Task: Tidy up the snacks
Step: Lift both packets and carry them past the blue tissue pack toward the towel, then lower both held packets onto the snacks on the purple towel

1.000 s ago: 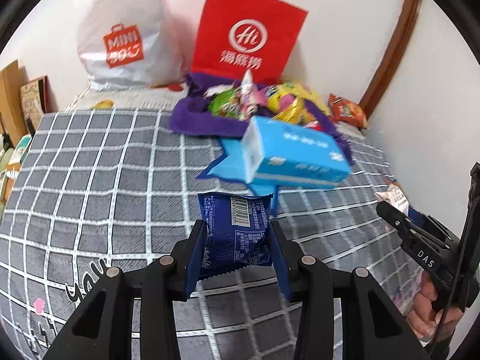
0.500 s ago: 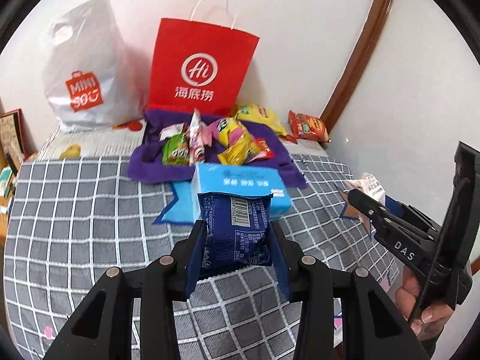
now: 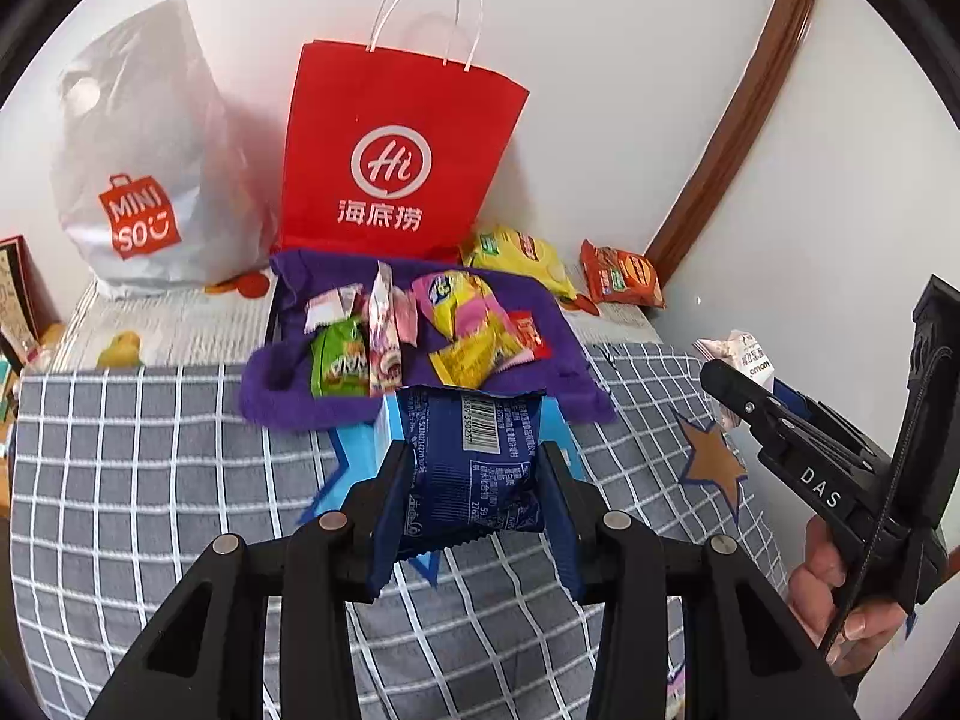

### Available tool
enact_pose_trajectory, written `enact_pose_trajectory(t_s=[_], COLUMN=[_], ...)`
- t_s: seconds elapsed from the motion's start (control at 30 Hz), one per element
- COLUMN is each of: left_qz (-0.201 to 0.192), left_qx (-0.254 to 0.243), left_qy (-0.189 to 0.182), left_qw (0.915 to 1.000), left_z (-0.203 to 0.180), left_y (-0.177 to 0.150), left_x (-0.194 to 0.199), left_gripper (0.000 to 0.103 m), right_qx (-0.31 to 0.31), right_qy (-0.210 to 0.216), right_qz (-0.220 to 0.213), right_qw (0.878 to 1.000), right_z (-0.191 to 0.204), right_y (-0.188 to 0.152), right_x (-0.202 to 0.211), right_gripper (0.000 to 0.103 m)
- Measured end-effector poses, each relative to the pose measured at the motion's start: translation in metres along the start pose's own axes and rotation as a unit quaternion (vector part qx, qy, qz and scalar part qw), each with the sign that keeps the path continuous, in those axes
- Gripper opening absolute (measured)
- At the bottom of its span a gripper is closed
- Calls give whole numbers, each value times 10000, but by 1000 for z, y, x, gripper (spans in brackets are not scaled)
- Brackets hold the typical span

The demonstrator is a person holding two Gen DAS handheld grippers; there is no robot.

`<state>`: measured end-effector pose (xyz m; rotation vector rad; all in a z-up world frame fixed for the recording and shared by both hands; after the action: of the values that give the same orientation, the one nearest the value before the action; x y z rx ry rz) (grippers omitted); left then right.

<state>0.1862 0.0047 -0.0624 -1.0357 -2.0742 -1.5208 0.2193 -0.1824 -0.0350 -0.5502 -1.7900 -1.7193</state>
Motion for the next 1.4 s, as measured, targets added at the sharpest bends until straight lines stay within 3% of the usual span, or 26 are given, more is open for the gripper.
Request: enact_pose_trajectory(t_s=[0.63, 0.97, 1.4], left_qz=[21, -125, -203], left_qx=[96, 367, 227], left_qy=[-82, 119, 263], left_qw=[9999, 9992, 9992], left_z=[20, 49, 49], left_y=[54, 87, 119], left_x=[-33, -46, -76], left_gripper=[39, 39, 39], right_qx=[-37, -161, -195], right_qy=[24, 157, 95], right_qz=[42, 80, 56], right_qw=[10000, 9997, 9997], right_z=[3, 10, 6], right_y=[47, 72, 99], right_x=[-57, -97, -151], right_gripper=[46, 46, 46])
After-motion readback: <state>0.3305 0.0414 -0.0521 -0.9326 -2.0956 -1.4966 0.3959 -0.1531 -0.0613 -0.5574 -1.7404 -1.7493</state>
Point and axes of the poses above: each gripper's, at about its wrist camera, not at the fingertips, and x roughly against the way its jaws point, z to its left, y to its top, the point moved 5 cm from there along -x, roughly the way its jaws point, and after that the axes turned 3 degrees about -y, right-handed, at the moved point
